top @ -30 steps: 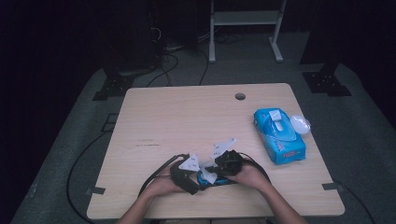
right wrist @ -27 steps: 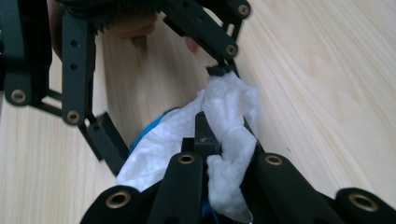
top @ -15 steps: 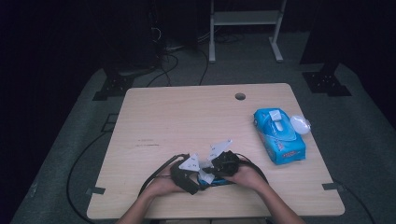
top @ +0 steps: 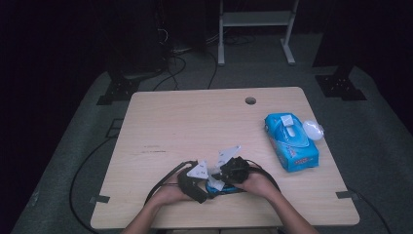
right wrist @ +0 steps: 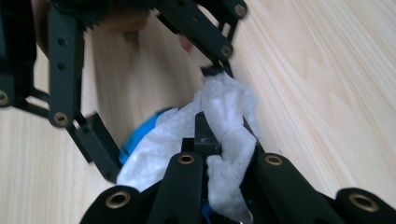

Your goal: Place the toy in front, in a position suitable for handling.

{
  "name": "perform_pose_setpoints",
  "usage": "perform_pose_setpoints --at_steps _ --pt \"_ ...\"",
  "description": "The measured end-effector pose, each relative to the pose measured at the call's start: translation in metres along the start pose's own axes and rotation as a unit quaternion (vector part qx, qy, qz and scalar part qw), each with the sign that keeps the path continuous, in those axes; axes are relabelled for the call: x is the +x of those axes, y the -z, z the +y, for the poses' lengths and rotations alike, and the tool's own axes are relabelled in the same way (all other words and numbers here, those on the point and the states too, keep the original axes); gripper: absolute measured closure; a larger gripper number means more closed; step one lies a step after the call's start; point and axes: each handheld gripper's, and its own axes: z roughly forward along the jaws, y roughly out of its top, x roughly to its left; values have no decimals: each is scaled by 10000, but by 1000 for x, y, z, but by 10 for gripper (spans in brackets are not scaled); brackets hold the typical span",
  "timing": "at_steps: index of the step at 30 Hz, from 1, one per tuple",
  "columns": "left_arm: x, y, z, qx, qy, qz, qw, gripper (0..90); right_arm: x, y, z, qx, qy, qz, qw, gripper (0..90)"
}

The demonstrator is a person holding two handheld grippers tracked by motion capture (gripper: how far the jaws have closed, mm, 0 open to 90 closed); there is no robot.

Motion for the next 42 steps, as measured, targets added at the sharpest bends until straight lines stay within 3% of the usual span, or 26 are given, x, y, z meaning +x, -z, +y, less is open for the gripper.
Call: perform_pose_setpoints --at_steps 4,7,13,15,22,31,35,40,42 --pt "1 1 -1 21 -28 13 10000 235 7 -10 7 20 195 100 9998 839" --pt "0 1 -1 0 -22 5 10000 235 2 -5 4 39 104 159 9998 840" --pt "1 0 0 26 -73 18 10000 235 -12 12 -12 -34 -248 -54 9997 839" --pt "1 0 0 19 -58 13 10000 235 -9 11 -10 -21 -155 -124 9998 839" --pt "1 1 -1 5 -34 17 10000 235 -3 3 -5 -78 -92 53 9999 838" --pt "1 1 -1 -21 -51 11 10000 235 -20 24 -24 -95 -455 -180 9988 839" --pt "1 1 -1 -15 -67 15 10000 235 -15 19 -20 -172 -414 -143 9989 839" --pt "1 2 -2 -13 -40 6 10000 235 -5 6 -9 -148 -160 -43 9998 838" --pt "1 2 -2 -8 -38 16 10000 236 -7 7 -10 -137 -189 -36 9997 838"
